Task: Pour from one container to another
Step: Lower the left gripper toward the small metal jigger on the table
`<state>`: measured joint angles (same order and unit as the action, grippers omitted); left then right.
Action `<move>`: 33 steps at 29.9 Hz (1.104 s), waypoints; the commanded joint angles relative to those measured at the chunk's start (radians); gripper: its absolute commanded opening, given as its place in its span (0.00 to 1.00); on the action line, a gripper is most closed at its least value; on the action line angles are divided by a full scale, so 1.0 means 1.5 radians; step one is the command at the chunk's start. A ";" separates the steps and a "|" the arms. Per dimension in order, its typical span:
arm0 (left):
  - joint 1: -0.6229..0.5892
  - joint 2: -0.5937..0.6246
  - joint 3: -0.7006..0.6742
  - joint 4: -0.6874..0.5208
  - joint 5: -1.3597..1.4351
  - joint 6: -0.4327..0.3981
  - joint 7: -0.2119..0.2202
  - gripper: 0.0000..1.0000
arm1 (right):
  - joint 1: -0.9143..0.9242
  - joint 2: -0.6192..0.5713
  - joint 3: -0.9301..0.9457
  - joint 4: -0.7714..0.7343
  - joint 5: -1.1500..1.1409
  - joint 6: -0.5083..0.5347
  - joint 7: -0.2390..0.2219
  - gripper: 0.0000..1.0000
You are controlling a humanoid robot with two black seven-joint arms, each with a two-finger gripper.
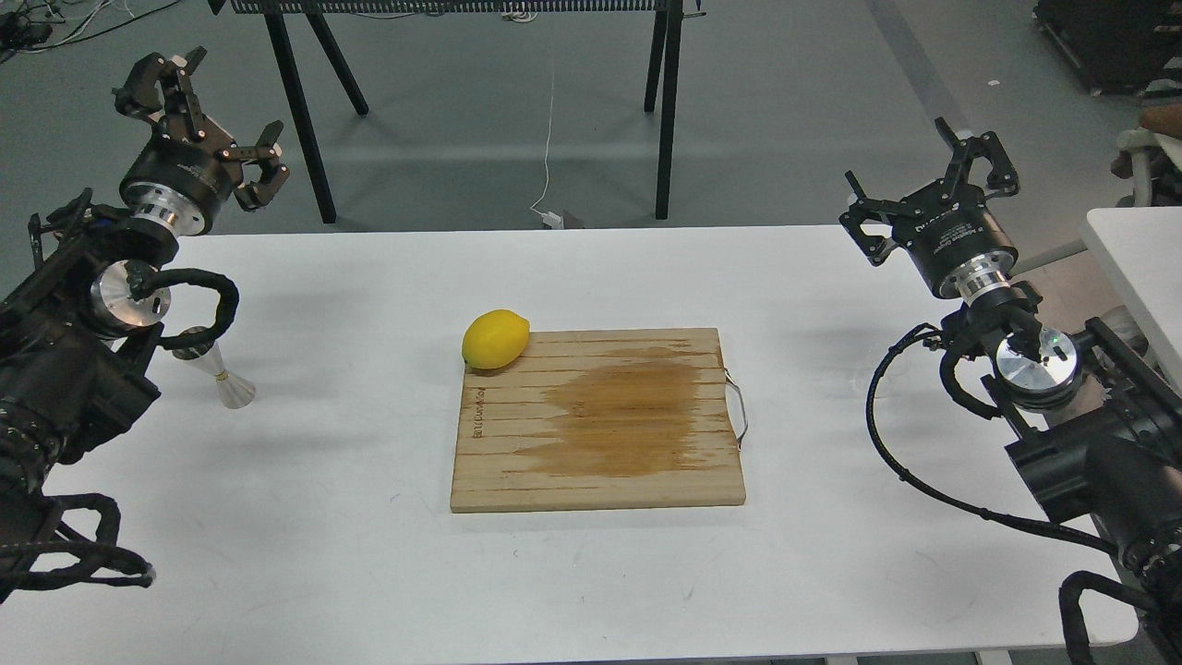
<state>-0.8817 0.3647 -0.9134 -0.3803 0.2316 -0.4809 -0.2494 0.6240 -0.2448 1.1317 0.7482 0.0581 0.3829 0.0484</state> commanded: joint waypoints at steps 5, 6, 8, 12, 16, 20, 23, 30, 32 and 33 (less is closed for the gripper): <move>0.026 0.058 0.055 -0.089 0.001 0.005 0.001 1.00 | 0.003 -0.002 -0.016 0.002 0.001 0.004 -0.002 0.99; 0.034 0.071 0.062 -0.106 0.002 0.006 0.001 1.00 | 0.003 -0.001 -0.017 0.003 0.001 0.004 -0.002 1.00; 0.051 0.095 0.079 -0.150 0.003 0.012 0.001 1.00 | 0.003 -0.001 -0.016 0.003 0.001 0.014 -0.001 0.99; 0.093 0.162 0.100 -0.249 0.029 0.038 0.001 1.00 | 0.002 -0.001 -0.016 0.002 0.001 0.026 0.000 0.99; 0.154 0.227 0.099 -0.366 0.098 0.066 0.000 1.00 | -0.002 -0.001 -0.016 0.002 0.001 0.031 0.002 1.00; 0.229 0.291 0.095 -0.480 0.178 0.105 0.000 1.00 | -0.006 -0.001 -0.017 0.001 0.001 0.047 0.004 0.99; 0.284 0.337 0.091 -0.554 0.237 0.123 0.000 1.00 | -0.006 -0.001 -0.016 0.000 0.001 0.047 0.004 0.99; 0.405 0.461 0.088 -0.706 0.377 0.166 -0.003 1.00 | -0.006 -0.001 -0.014 0.000 0.001 0.049 0.004 0.99; 0.430 0.481 0.088 -0.726 0.422 0.179 -0.011 1.00 | -0.006 -0.001 -0.012 0.000 0.001 0.049 0.004 0.99; 0.443 0.486 0.091 -0.731 0.447 0.191 -0.011 1.00 | -0.006 -0.001 -0.012 0.000 0.001 0.049 0.004 0.99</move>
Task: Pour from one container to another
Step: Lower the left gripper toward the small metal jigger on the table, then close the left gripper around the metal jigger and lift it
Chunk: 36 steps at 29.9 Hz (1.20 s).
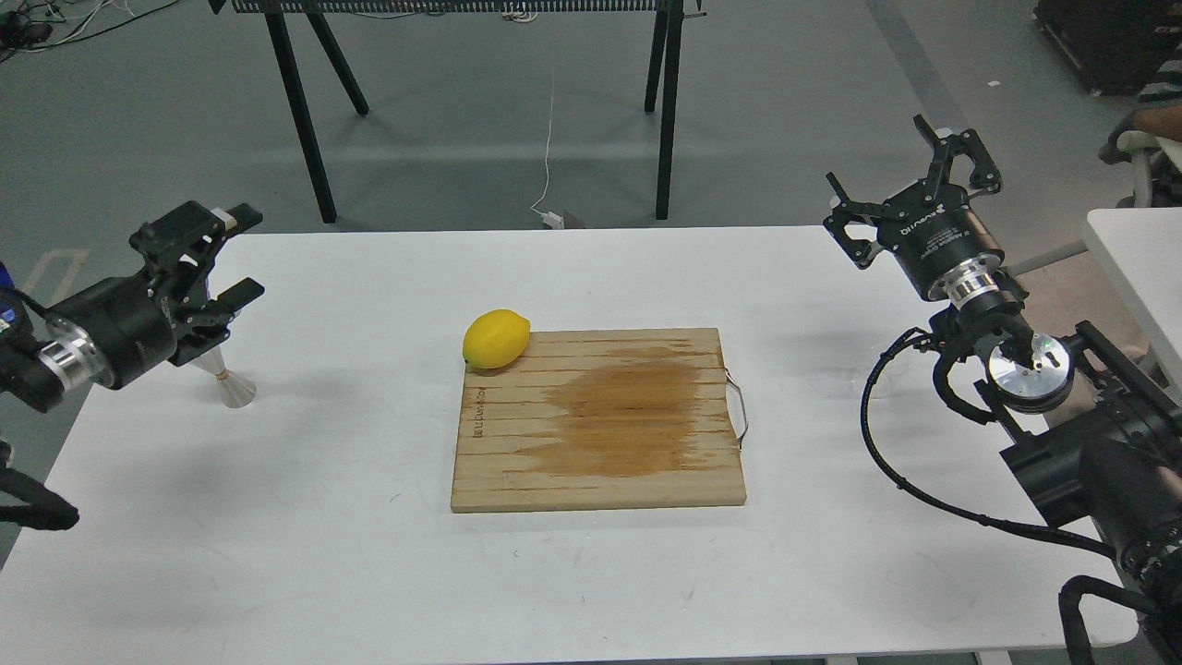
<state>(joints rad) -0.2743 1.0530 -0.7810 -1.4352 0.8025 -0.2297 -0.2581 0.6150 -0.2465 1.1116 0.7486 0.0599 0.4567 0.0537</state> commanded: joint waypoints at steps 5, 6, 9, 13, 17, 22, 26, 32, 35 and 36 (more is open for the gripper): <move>0.112 0.029 0.009 -0.031 0.253 0.109 -0.002 1.00 | 0.001 0.001 0.000 -0.002 0.000 0.001 0.000 0.99; 0.125 0.028 0.009 -0.031 0.287 0.119 -0.001 1.00 | 0.003 0.001 -0.002 -0.003 -0.001 0.001 0.000 0.99; 0.154 0.026 0.009 -0.028 0.373 0.152 0.006 1.00 | 0.007 0.001 -0.006 -0.005 -0.001 0.001 0.000 0.99; 0.166 0.018 0.010 -0.014 0.479 0.198 0.036 1.00 | 0.009 0.002 -0.006 -0.006 -0.001 0.001 0.000 0.99; 0.160 -0.029 0.007 0.004 0.554 0.207 0.080 1.00 | 0.009 0.002 -0.007 -0.005 -0.001 0.002 0.000 0.99; 0.149 -0.080 0.000 0.039 0.624 0.208 0.116 1.00 | 0.009 0.002 -0.009 -0.006 -0.002 0.002 -0.001 0.99; 0.106 -0.152 0.002 0.117 0.702 0.238 0.142 1.00 | 0.009 0.002 -0.009 -0.007 -0.002 0.001 -0.001 0.99; 0.041 -0.226 0.008 0.247 0.743 0.264 0.147 0.99 | 0.008 0.002 -0.009 -0.008 -0.002 0.001 -0.001 0.99; 0.014 -0.256 0.009 0.318 0.760 0.278 0.145 0.99 | 0.009 0.002 -0.009 -0.008 -0.002 0.001 -0.002 0.99; 0.006 -0.265 0.009 0.342 0.765 0.281 0.142 0.99 | 0.009 0.001 -0.009 -0.008 -0.002 0.001 -0.002 0.99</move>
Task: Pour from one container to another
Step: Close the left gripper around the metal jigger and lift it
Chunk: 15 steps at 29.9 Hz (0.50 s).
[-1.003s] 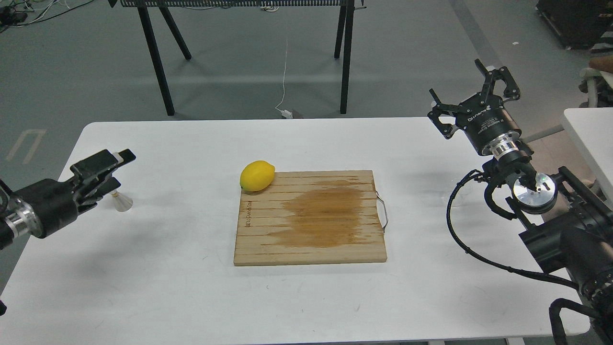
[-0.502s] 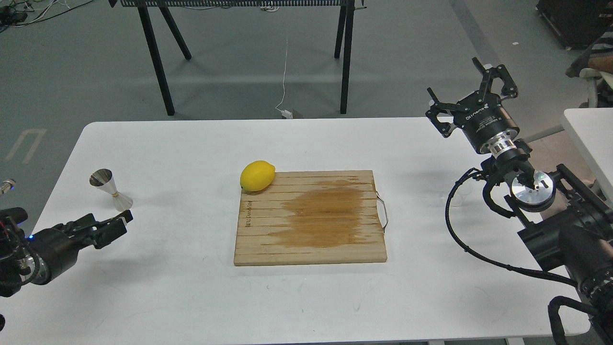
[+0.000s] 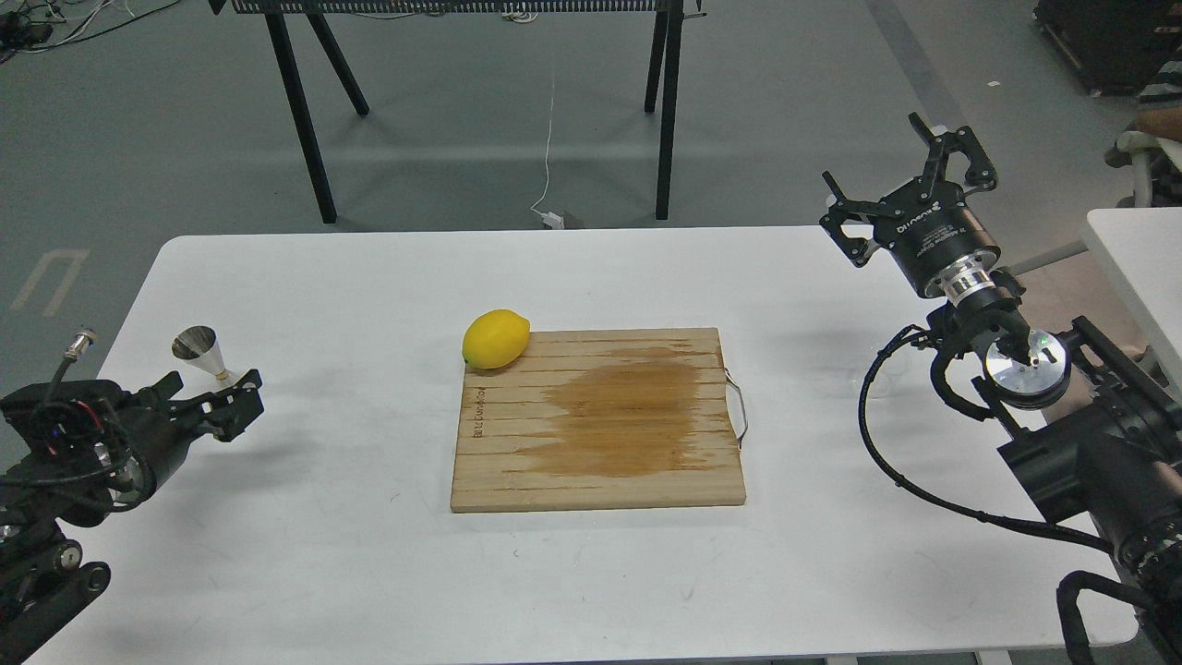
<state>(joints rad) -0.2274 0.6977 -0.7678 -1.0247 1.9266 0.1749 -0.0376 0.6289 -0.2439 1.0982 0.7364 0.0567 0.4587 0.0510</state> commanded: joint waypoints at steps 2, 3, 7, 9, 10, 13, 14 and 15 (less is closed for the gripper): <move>-0.044 -0.050 0.002 0.110 0.019 0.017 -0.011 0.98 | 0.000 -0.001 0.000 0.000 0.000 0.000 0.000 0.99; -0.051 -0.058 0.002 0.126 0.018 0.021 -0.013 0.98 | 0.000 -0.001 0.001 0.000 0.000 0.000 0.000 0.99; -0.061 -0.084 0.002 0.166 0.019 0.028 -0.020 0.97 | -0.001 -0.001 -0.001 -0.001 0.000 0.001 0.000 0.99; -0.071 -0.099 0.002 0.186 0.019 0.036 -0.023 0.97 | -0.001 0.000 -0.002 -0.002 -0.001 0.001 -0.001 0.99; -0.075 -0.106 0.002 0.199 0.019 0.040 -0.026 0.97 | -0.001 -0.001 -0.002 -0.002 -0.001 0.001 0.000 0.99; -0.092 -0.127 0.002 0.237 0.019 0.044 -0.036 0.96 | -0.001 -0.001 -0.002 -0.001 -0.001 0.000 0.000 0.99; -0.100 -0.135 0.002 0.250 0.019 0.044 -0.039 0.95 | -0.001 -0.001 -0.002 -0.001 -0.001 0.000 0.000 0.99; -0.105 -0.142 0.002 0.263 0.018 0.045 -0.043 0.95 | -0.001 -0.001 -0.001 -0.001 -0.001 0.001 0.000 0.99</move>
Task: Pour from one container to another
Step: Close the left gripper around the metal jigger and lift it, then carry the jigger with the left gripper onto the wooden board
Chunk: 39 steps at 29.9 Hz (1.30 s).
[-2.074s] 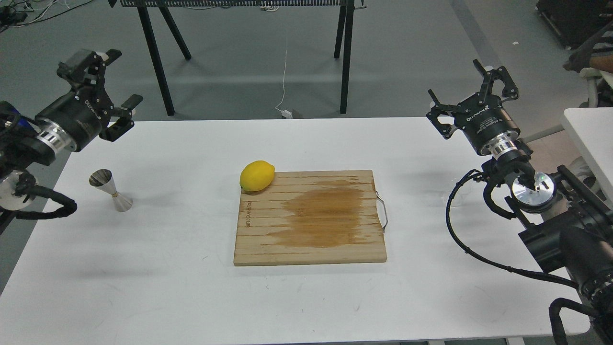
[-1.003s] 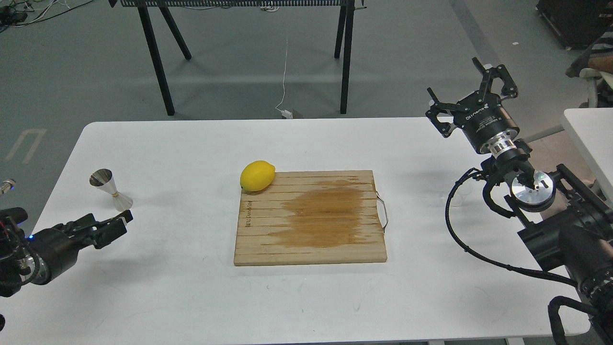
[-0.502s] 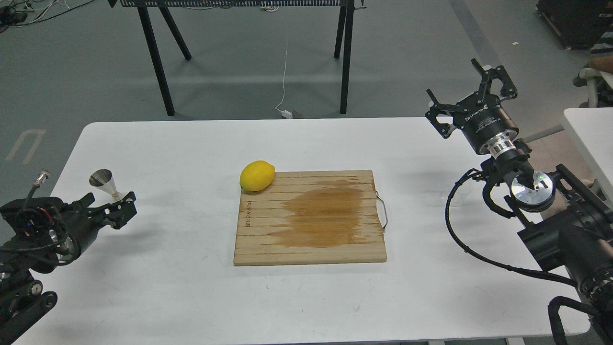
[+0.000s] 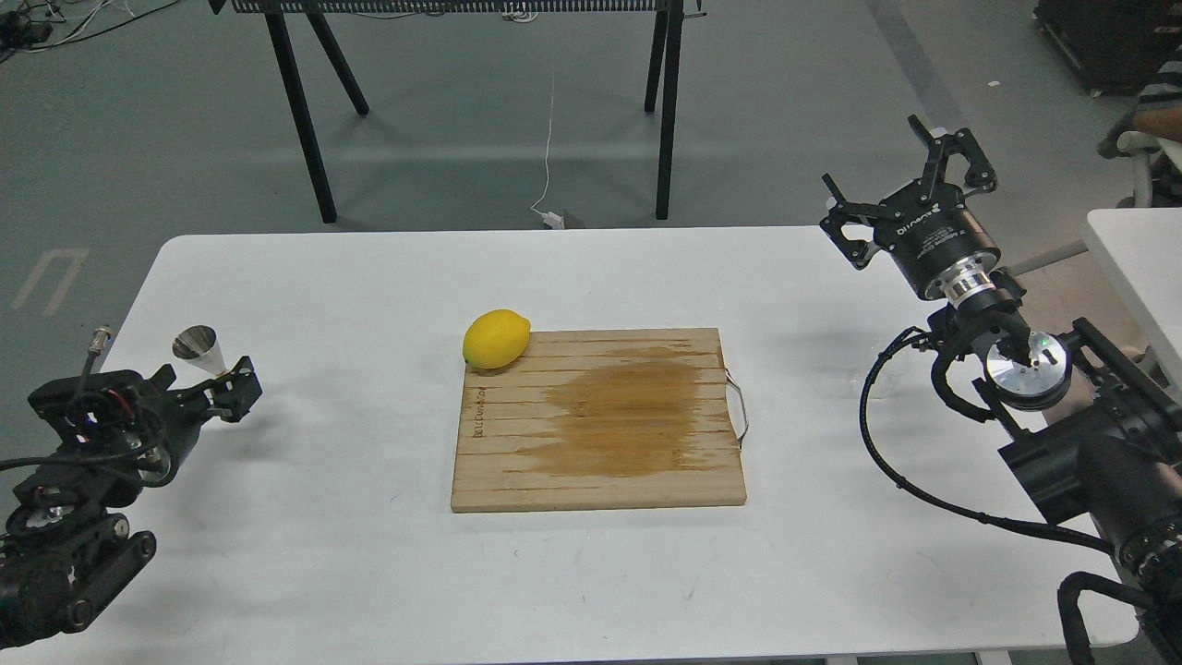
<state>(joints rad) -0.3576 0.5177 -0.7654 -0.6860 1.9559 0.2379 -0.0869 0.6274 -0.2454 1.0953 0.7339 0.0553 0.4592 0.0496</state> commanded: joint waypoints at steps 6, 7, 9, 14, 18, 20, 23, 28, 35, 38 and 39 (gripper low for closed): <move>-0.040 -0.047 0.001 0.088 -0.003 0.020 -0.022 0.89 | 0.000 -0.003 0.002 0.002 0.000 0.001 0.001 0.99; -0.044 -0.052 0.001 0.092 -0.003 0.021 -0.023 0.89 | 0.000 -0.003 0.002 0.001 0.000 0.001 0.001 0.99; -0.050 -0.060 0.001 0.105 -0.003 0.021 -0.024 0.85 | 0.000 -0.003 0.002 0.002 0.000 0.001 0.001 0.99; -0.061 -0.070 0.034 0.138 -0.010 0.021 -0.025 0.65 | 0.000 -0.003 0.003 0.001 0.000 -0.001 0.002 0.99; -0.065 -0.075 0.037 0.158 -0.011 0.021 -0.025 0.36 | 0.000 -0.004 0.004 0.001 0.000 -0.002 0.003 0.99; -0.066 -0.076 0.037 0.161 -0.012 0.021 -0.025 0.25 | 0.000 -0.004 0.005 0.001 0.000 -0.002 0.002 0.99; -0.066 -0.076 0.037 0.161 -0.012 0.022 -0.032 0.07 | 0.000 -0.003 0.006 0.001 0.000 -0.002 0.003 0.99; -0.066 -0.076 0.037 0.161 -0.012 0.040 -0.039 0.00 | 0.000 -0.002 0.007 0.002 0.001 -0.003 0.003 0.99; -0.075 -0.075 0.034 0.131 -0.013 0.096 -0.081 0.00 | 0.001 -0.002 0.004 0.003 0.001 -0.003 0.003 0.99; -0.072 -0.059 0.035 0.055 -0.023 0.115 -0.093 0.00 | 0.001 -0.001 0.005 0.003 0.000 -0.004 0.003 0.99; -0.071 -0.047 0.036 0.019 -0.024 0.116 -0.092 0.00 | 0.001 -0.001 0.005 0.003 0.001 -0.005 0.003 0.99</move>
<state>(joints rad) -0.4676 0.4149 -0.7143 -0.5372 1.9290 0.3944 -0.2158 0.6281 -0.2483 1.1018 0.7376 0.0558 0.4532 0.0537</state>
